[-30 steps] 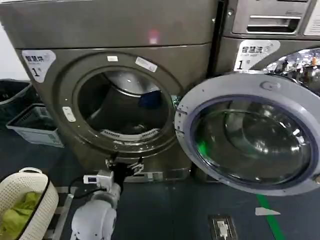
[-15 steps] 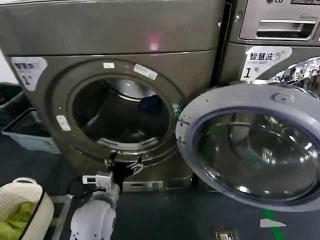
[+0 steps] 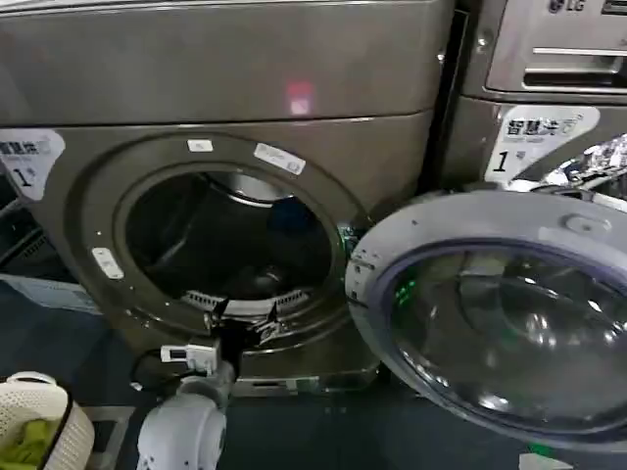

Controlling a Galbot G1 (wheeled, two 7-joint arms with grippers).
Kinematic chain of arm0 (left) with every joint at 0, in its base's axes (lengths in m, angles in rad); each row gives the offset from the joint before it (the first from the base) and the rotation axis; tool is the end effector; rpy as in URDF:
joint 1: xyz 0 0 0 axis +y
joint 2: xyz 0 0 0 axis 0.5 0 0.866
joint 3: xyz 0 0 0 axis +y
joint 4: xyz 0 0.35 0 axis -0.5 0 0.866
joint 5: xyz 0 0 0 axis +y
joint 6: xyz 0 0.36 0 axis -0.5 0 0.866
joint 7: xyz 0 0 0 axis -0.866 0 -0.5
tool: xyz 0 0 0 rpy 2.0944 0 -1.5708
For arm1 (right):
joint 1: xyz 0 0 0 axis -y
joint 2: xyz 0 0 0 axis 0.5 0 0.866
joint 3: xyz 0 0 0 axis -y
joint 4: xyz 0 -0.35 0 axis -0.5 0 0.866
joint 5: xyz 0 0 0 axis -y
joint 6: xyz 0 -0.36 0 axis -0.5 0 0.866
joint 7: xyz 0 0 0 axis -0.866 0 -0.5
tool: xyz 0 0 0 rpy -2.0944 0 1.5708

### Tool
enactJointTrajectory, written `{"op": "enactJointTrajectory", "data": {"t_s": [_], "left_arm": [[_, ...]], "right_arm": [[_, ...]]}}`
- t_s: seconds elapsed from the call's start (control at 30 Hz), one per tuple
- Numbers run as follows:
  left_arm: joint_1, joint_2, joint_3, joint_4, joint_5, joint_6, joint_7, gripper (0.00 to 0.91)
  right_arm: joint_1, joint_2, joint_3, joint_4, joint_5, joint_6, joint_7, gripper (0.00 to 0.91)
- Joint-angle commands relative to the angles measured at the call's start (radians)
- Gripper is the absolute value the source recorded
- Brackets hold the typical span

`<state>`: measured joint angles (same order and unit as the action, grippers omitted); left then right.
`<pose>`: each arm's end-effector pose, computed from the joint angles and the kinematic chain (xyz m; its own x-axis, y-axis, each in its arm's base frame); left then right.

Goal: Grasp the clothes from the dryer.

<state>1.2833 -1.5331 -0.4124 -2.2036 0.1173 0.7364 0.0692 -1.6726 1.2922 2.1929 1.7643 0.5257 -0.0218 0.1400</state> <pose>0.2482 -0.0270 -0.2019 -0.9362 0.0966 0.3381 0.1361 0.9861 0.0953 -0.1296 -0.4152 -0.1201 -0.0473 0.9070 -0.4184 0.9973 0.0196 -0.0704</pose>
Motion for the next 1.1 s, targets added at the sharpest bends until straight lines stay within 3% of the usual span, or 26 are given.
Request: {"op": "enactJointTrajectory", "data": {"t_s": [0.03, 0.8, 1.1], "left_arm": [[0.001, 0.0, 0.0, 0.0, 0.01, 0.049, 0.001, 0.907], [-0.017, -0.009, 0.008, 0.013, 0.015, 0.049, -0.003, 0.907], [-0.107, -0.029, -0.016, 0.113, 0.138, 0.049, 0.041, 0.907]], "right_arm": [[0.002, -0.002, -0.001, 0.0, 0.0, -0.001, 0.0, 0.907], [-0.004, -0.006, -0.001, -0.011, -0.005, 0.002, 0.002, 0.907], [-0.001, -0.018, -0.003, -0.016, -0.004, 0.005, 0.001, 0.907]]}}
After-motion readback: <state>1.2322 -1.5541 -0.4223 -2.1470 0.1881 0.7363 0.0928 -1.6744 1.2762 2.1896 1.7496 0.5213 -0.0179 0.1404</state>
